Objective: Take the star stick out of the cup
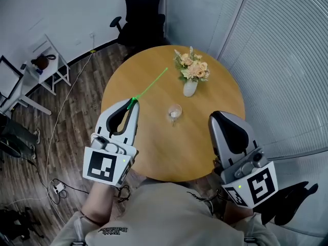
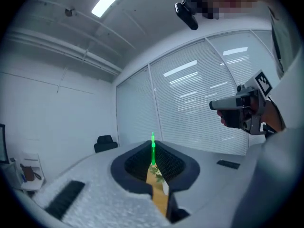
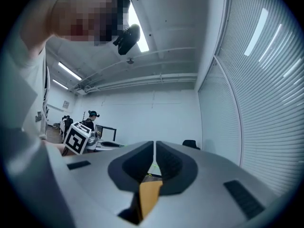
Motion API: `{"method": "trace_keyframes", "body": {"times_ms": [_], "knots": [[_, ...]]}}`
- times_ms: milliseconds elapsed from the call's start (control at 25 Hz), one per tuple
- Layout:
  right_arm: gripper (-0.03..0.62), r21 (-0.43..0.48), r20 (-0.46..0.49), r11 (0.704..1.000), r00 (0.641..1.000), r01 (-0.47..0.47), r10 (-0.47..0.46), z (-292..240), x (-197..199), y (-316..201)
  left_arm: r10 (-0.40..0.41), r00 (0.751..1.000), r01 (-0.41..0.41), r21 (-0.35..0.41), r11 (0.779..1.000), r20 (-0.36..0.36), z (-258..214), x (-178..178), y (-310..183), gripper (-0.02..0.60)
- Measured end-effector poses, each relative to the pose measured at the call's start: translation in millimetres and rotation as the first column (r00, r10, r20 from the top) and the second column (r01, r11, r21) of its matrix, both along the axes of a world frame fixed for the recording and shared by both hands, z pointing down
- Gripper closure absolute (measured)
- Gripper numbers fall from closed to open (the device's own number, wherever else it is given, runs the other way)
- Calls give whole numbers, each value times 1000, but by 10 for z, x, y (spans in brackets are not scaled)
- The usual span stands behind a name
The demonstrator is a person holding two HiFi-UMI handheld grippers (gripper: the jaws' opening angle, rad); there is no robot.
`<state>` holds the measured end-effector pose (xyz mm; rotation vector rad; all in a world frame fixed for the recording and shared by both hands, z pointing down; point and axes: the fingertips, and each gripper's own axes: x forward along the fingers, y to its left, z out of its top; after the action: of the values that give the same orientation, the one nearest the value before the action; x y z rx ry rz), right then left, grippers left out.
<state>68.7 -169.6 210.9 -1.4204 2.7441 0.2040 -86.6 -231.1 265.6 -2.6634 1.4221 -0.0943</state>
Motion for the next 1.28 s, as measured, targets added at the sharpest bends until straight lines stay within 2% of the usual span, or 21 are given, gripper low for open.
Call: {"method": "trace_keyframes", "body": {"times_ms": [200,400,560,800,1000,1280], "knots": [[557,28,16,1000,1000,12,-13,-104,-19,84,-33,999,29,75,997,42,-174,-63,140,548],[557,12,-1,1000,1000,12,-12,-101,-83,180,-24,999,19,116,993,41,-296,-125,310,548],[557,-33,-8,999,1000,-9,8,58,-65,181,-34,997,28,82,996,67,-139,-208,344,548],[557,-99,2,993,998,-63,63,369,42,119,-37,998,35,31,999,52,72,-243,348,549],[557,-138,85,990,996,3,9,481,-37,129,-21,999,22,-11,1000,34,174,-226,368,548],[557,-106,-25,994,1000,-13,11,524,-152,139,-18,999,17,5,1000,51,127,-237,382,548]]}}
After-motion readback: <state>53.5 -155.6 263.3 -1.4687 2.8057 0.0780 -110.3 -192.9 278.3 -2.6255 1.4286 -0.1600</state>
